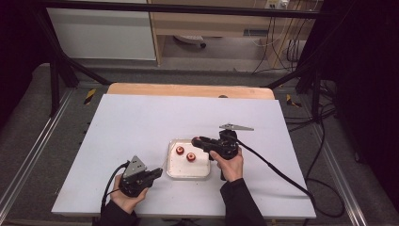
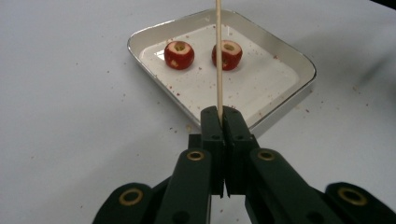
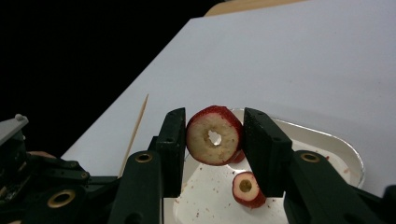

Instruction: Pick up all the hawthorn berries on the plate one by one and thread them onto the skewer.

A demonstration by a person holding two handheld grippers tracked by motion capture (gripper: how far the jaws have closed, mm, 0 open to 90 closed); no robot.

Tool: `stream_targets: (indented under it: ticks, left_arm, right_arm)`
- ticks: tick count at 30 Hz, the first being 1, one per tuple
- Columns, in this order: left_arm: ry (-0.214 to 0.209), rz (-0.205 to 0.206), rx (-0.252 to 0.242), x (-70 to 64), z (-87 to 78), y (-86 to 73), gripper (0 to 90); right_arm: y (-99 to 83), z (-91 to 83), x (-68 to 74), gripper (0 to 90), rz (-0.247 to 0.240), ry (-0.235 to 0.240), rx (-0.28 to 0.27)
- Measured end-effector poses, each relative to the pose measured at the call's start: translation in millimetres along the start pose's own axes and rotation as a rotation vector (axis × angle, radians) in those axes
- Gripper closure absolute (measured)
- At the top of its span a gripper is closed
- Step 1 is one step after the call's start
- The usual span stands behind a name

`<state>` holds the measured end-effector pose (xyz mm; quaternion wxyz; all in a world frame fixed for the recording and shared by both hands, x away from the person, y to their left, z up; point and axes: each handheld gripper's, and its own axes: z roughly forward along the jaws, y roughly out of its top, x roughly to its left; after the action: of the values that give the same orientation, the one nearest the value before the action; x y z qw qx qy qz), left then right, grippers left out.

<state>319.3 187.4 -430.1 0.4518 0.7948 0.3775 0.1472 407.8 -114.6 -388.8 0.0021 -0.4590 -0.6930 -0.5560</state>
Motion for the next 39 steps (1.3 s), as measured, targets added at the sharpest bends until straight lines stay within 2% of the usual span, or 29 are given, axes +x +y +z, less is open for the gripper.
stream_targets:
  ticks: [1,2,3,4,6,7,9,10,11,13,14,17,24,33,39]
  left_arm:
    - [0.002,-0.008,-0.006,-1.3,1.1,1.0,88.4]
    - [0.007,-0.015,-0.012,-2.5,2.2,1.9,88.4]
    - [0.011,-0.021,-0.018,-3.9,3.3,2.8,88.4]
    - [0.012,-0.024,-0.020,-5.2,4.4,3.6,88.4]
    - [0.014,-0.036,-0.027,-8.2,6.9,5.4,88.4]
    - [0.014,-0.039,-0.030,-9.6,7.8,6.5,88.4]
    - [0.011,-0.046,-0.039,-12.6,9.8,9.1,88.4]
    - [0.010,-0.051,-0.046,-14.2,10.6,10.5,88.4]
    - [0.005,-0.054,-0.050,-15.9,11.5,12.0,88.4]
    - [0.002,-0.054,-0.062,-20.0,13.5,14.7,88.4]
    - [-0.001,-0.052,-0.062,-21.8,14.4,16.0,88.4]
    - [-0.001,-0.048,-0.067,-26.8,17.6,19.0,88.4]
    - [-0.004,-0.046,-0.074,-32.4,21.2,22.7,88.4]
    - [-0.018,-0.044,-0.086,-40.5,24.8,30.2,88.4]
    - [-0.028,-0.037,-0.091,-46.5,28.2,34.6,88.4]
  right_arm:
    - [0.0,0.0,0.0,60.9,0.000,0.000,0.000]
    - [-1.1,-1.2,-1.2,60.9,0.016,0.006,-0.034]
    - [-1.1,-1.2,-1.2,60.9,0.016,0.006,-0.034]
    - [-1.6,-2.7,-1.8,60.9,0.026,0.009,-0.070]
    - [-1.5,-3.4,-2.1,61.0,0.027,0.013,-0.088]
    - [-1.3,-5.1,-2.3,61.0,0.037,0.023,-0.125]
    - [-1.0,-5.8,-2.0,61.0,0.044,0.024,-0.143]
    - [-0.4,-6.9,-1.8,61.0,0.049,0.035,-0.177]
    - [-0.4,-6.9,-1.8,61.0,0.049,0.035,-0.177]
    - [0.5,-7.8,-0.5,61.0,0.054,0.047,-0.230]
    - [0.5,-7.8,-0.5,61.0,0.054,0.047,-0.230]
    - [1.8,-8.7,0.8,61.0,0.065,0.056,-0.282]
    - [3.4,-9.5,3.0,61.1,0.094,0.074,-0.367]
    - [2.7,-8.9,5.3,61.1,0.135,0.091,-0.428]
    - [2.0,-8.0,5.5,61.1,0.147,0.105,-0.444]
